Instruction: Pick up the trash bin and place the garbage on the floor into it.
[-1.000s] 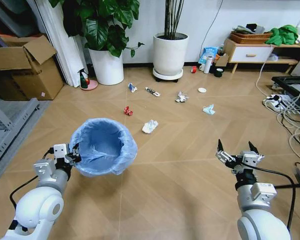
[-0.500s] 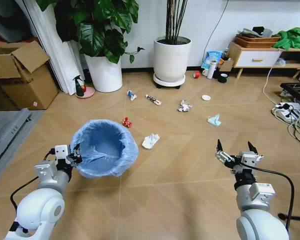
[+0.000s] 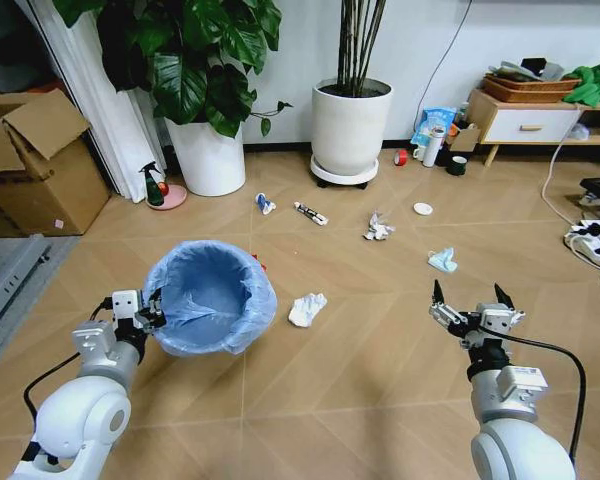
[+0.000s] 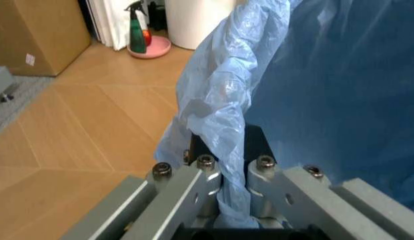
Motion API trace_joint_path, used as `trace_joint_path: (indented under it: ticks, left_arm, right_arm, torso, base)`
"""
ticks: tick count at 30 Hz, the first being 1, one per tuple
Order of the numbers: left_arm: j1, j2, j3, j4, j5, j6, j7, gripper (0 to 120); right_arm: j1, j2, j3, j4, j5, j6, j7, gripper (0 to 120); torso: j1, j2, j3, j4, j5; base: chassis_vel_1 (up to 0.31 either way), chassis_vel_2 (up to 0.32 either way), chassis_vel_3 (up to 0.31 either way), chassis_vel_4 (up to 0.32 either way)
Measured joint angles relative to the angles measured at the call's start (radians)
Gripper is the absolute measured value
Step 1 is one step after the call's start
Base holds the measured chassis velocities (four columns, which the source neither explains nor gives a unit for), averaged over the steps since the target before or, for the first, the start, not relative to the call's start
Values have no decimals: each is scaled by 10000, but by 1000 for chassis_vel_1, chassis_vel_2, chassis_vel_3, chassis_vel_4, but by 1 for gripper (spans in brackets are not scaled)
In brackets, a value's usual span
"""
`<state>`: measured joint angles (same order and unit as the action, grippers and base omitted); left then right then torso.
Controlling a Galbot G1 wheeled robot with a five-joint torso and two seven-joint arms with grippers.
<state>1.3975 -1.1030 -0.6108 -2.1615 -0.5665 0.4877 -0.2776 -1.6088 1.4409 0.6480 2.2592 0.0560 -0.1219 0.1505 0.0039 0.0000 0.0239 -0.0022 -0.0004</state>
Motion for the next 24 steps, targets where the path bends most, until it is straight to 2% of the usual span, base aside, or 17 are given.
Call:
trace_joint_path:
  ticks: [24]
  left_arm:
    - [-209,-5,81,337,2,-30,105,0]
  right_arm:
    - [28,55,-65,-198,-149,103,-147,100]
  torso:
    - [0,0,1,0,-4]
  base:
    - [-76,225,79,-226]
